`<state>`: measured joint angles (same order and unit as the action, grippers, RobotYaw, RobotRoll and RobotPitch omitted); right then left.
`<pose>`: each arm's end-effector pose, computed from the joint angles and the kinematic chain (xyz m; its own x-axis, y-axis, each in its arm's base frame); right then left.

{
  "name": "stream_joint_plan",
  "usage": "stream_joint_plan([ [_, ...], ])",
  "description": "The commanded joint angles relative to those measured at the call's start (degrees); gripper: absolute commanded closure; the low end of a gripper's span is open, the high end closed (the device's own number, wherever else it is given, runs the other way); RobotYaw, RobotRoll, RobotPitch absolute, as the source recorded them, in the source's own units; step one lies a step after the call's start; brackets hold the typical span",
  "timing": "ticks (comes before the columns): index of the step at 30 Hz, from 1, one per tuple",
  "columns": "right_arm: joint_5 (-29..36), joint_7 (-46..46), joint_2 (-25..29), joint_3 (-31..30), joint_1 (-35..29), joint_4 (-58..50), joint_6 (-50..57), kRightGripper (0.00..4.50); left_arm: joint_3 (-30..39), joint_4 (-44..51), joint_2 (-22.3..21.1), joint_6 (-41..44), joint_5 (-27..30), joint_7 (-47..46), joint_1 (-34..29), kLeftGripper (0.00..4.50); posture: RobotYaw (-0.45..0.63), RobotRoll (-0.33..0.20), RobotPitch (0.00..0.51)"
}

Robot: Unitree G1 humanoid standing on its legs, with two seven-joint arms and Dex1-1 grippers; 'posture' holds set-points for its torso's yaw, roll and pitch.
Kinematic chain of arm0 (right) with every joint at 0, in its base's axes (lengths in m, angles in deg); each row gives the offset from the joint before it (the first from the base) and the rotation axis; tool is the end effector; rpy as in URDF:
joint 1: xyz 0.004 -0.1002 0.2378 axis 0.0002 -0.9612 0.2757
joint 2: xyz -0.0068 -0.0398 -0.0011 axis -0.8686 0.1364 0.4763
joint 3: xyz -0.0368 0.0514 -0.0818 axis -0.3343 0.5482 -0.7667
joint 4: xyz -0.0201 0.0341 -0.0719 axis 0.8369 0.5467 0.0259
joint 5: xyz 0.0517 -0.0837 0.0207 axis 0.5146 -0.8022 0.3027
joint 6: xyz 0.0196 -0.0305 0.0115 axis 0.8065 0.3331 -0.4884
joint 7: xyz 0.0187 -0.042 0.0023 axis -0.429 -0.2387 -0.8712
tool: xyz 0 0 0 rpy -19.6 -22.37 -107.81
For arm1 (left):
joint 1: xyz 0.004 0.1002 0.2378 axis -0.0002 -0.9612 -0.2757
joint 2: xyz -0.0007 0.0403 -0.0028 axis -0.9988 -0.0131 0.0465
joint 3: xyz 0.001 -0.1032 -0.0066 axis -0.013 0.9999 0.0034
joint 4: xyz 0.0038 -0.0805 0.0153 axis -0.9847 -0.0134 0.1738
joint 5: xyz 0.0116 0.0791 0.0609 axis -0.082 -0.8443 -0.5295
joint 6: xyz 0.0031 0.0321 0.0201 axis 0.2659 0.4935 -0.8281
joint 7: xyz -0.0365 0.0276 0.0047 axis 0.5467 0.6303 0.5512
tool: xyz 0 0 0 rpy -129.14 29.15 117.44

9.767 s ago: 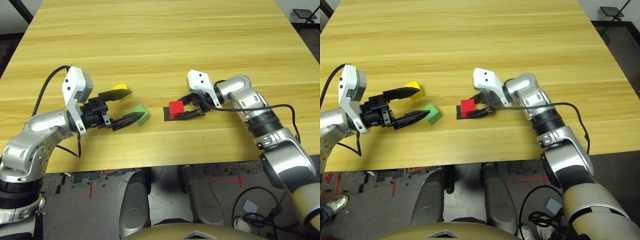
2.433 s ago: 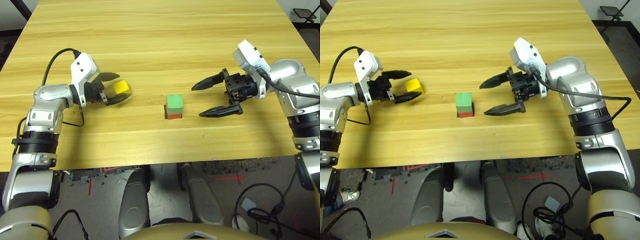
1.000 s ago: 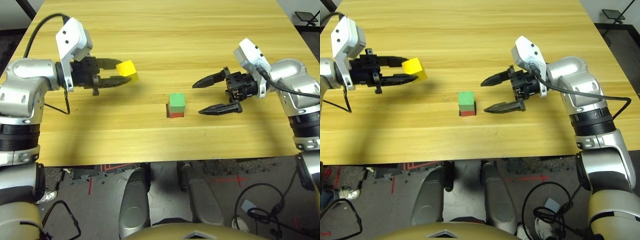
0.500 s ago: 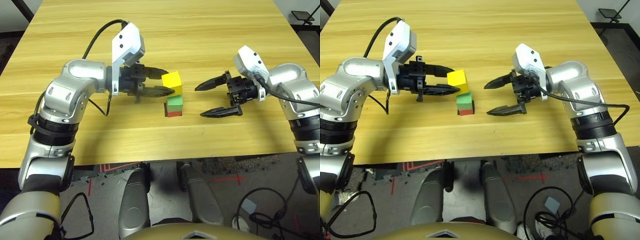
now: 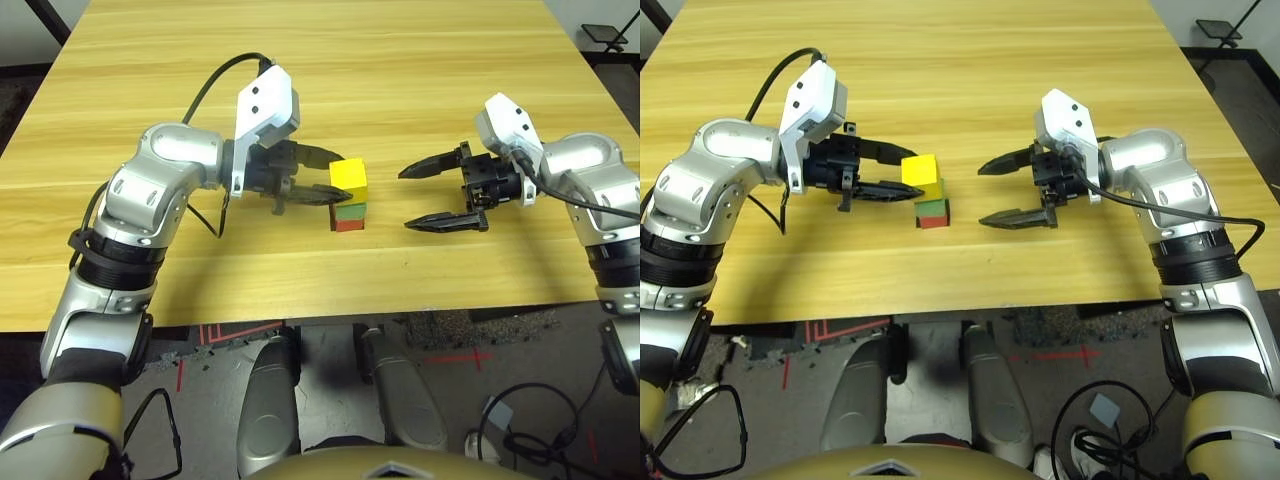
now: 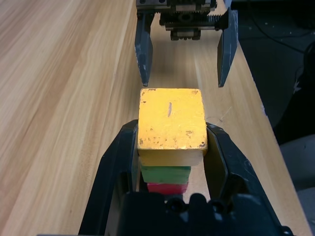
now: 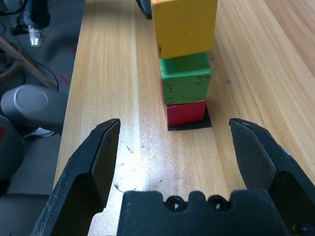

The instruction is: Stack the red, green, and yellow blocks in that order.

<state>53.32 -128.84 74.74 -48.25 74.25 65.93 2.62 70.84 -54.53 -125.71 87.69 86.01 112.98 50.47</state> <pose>0.3030 -0.2271 0.2388 0.1206 0.9170 -0.3802 -0.9639 0.0166 -0.2657 0.2941 0.1695 0.2513 0.1697 -0.9386 -0.3004 0.9265 0.0481 0.3731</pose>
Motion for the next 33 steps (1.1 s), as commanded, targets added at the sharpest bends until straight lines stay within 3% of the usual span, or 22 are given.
stream_joint_plan([
  [1,0.50,0.10,0.38,0.56,-0.64,-2.45,0.94,0.00,-1.40,-0.92,0.24,-2.48,-1.40,1.05,-0.44,2.52,-0.07,-0.080,0.263],
  [17,1.29,1.05,0.33,0.94,-1.10,-4.77,3.12,0.00,-2.29,-3.06,2.25,-3.65,-3.45,0.93,0.55,2.52,-0.08,-0.080,0.269],
  [24,1.35,1.09,0.24,1.05,-0.95,-4.55,3.08,0.00,-2.19,-2.82,1.90,-3.64,-4.23,1.05,0.21,0.02,-0.07,-0.081,0.268],
  [30,1.98,1.12,0.31,1.77,-0.82,-4.31,3.42,0.00,0.49,-0.98,1.88,-1.05,-2.63,-0.47,0.26,0.02,-0.07,-0.084,0.264],
  [33,4.05,1.46,0.74,3.98,-0.22,-3.86,5.21,0.00,8.35,3.85,2.10,6.17,4.67,-4.56,1.41,0.02,-0.06,-0.087,0.263],
])
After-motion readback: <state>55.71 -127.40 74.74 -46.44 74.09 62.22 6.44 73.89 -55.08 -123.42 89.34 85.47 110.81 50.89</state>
